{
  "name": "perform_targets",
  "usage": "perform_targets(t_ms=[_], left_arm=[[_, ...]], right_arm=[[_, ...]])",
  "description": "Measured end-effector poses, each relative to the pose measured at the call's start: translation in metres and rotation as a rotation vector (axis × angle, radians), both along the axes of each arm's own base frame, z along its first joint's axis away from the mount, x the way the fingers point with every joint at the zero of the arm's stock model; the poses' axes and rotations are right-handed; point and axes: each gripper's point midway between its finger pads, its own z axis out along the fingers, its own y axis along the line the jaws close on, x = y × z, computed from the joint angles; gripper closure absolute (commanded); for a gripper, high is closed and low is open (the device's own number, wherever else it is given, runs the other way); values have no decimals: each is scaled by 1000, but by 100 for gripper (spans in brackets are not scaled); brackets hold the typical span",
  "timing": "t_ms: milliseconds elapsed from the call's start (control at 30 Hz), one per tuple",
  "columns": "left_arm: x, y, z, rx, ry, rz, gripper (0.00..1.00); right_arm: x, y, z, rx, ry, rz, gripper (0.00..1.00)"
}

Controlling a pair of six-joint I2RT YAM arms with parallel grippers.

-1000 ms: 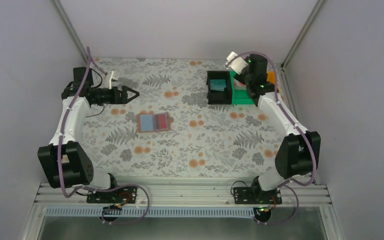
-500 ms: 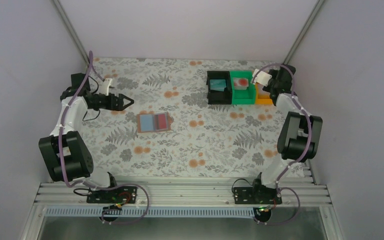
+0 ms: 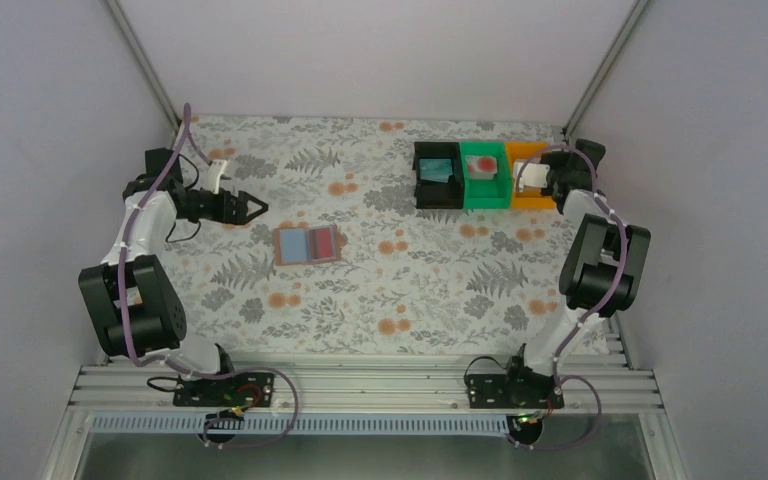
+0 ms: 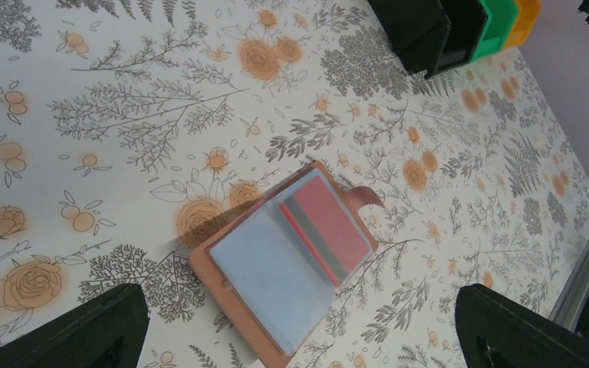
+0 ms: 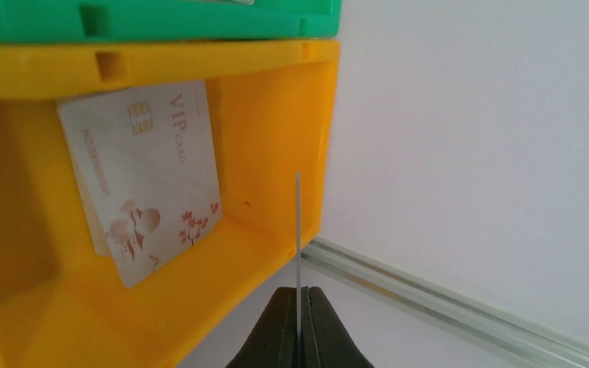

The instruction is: Take the credit cards out of the card holder

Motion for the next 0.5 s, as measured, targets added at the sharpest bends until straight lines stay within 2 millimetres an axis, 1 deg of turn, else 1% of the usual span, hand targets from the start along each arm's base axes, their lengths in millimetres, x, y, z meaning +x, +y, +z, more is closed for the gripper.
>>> perform_targets(t_ms=[100,267,400,500], left_arm=[[0,0,-2,2,7,-1,0],[0,3,-5,22,10,5,0],[0,4,-7,26,16,7,0],[1,5,-11,30,28,9,0]], right_arm=[[-1,-2,-2,-35,3,37,96],[0,4,-10,-72,13,104,96],[1,4,-25,-103,39,132,96],[4,3,-40,-115,67,147,96]])
